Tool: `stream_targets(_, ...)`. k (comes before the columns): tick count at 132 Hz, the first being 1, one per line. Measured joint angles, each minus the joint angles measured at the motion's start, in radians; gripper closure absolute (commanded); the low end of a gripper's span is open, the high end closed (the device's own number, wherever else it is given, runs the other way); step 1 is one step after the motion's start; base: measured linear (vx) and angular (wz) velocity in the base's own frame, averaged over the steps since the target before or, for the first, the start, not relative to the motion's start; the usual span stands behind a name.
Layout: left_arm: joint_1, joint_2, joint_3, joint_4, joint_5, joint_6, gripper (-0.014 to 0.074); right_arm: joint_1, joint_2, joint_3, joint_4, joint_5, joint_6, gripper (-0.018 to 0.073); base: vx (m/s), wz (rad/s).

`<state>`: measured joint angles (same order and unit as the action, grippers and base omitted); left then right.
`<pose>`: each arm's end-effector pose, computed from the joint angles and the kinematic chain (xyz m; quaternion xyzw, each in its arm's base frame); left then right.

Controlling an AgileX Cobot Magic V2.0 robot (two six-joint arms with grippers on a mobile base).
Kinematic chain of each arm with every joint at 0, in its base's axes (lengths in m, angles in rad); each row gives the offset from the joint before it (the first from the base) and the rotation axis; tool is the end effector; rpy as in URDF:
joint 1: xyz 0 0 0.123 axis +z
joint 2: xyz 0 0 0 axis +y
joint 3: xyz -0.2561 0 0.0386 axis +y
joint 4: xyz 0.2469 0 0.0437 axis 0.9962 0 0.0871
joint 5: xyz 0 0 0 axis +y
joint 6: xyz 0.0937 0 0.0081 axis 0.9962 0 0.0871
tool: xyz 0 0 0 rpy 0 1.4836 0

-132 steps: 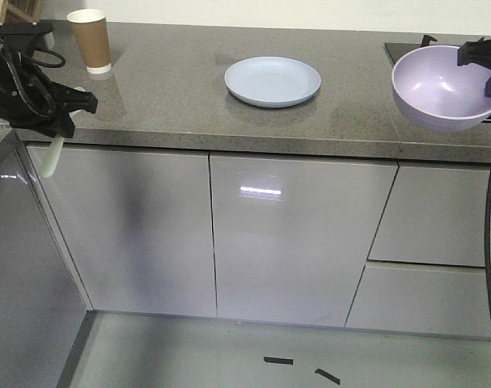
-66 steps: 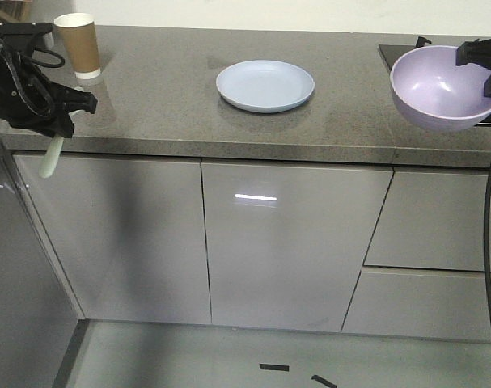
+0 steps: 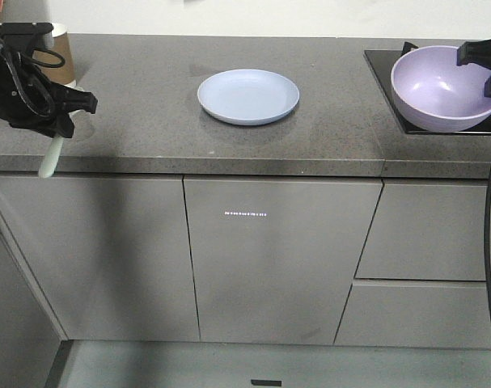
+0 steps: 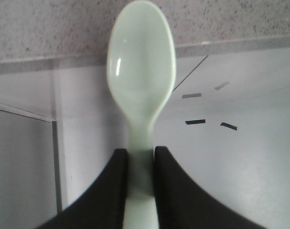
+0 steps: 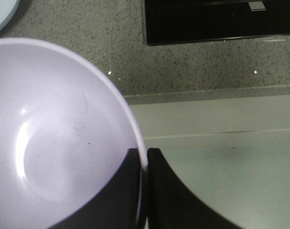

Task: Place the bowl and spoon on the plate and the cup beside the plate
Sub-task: 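Turn the base toward the counter with the pale blue plate, then drive forward until the blue plate is centered, holding spoon and bowl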

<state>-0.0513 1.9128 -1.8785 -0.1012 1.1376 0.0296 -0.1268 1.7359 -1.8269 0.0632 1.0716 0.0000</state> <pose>0.4134 -0.0299 0.3038 0.0296 0.9690 -0.0523 0.2398 0.3785 -0.0430 0.3621 0.0648 0.9405 0.0101 0.3334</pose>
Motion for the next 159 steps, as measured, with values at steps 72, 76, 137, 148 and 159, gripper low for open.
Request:
stream_targets(72,0.0,0.0,0.0,0.0,0.0,0.0,0.0603,0.0,0.0,0.0,-0.002,0.0,0.0,0.0566,0.16,-0.03)
stream_targets(76,0.0,0.0,0.0,0.0,0.0,0.0,0.0603,0.0,0.0,0.0,-0.002,0.0,0.0,0.0566,0.16,0.04)
stream_targets(137,0.0,0.0,0.0,0.0,0.0,0.0,0.0603,0.0,0.0,0.0,0.0,0.0,0.0,0.0566,0.14,0.04)
stream_targets(148,0.0,0.0,0.0,0.0,0.0,0.0,0.0603,0.0,0.0,0.0,0.0,0.0,0.0,0.0566,0.13,0.02)
stream_targets(159,0.0,0.0,0.0,0.0,0.0,0.0,0.0603,0.0,0.0,0.0,0.0,0.0,0.0,0.0566,0.13,0.02)
